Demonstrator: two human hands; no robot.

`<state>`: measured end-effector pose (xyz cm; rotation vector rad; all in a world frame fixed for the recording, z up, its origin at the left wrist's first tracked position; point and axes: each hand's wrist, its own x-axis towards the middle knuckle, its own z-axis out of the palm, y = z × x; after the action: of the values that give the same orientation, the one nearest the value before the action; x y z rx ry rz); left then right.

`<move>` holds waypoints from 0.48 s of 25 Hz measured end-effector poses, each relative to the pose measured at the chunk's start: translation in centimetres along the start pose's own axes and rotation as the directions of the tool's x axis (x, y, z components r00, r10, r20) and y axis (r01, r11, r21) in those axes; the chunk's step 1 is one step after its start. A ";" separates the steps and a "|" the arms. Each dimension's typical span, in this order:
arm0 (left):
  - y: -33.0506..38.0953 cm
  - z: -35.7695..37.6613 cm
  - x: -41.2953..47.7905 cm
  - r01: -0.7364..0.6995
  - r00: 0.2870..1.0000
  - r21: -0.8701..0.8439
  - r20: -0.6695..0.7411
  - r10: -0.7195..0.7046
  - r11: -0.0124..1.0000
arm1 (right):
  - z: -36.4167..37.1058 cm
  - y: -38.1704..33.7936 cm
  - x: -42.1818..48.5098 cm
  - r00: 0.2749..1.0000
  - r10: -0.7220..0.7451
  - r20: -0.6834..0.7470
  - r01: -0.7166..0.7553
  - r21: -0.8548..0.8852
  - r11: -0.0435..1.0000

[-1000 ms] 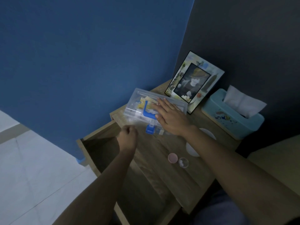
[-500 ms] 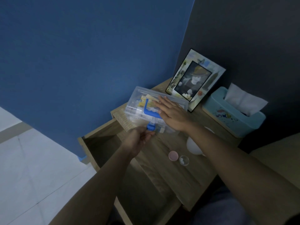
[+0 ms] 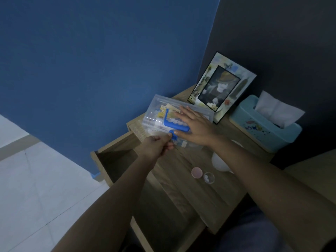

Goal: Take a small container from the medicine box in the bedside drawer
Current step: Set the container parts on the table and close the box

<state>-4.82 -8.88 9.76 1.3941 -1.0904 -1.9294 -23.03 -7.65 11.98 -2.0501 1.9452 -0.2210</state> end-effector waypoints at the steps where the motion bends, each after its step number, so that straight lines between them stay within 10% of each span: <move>1: -0.1 -0.1 0.0 -0.006 1.000 0.001 0.007 0.006 1.000 | 0.1 -0.1 0.0 1.000 0.002 -0.014 -0.002 -0.001 1.000; 12: -2.7 -0.5 2.1 -0.250 0.953 0.438 -0.045 0.299 0.864 | 0.8 0.0 0.0 0.997 -0.030 -0.069 0.023 -0.102 0.995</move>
<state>-4.95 -9.21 6.26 1.4482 -1.6312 -1.4416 -22.75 -7.58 11.28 -2.1606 2.0104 -0.2067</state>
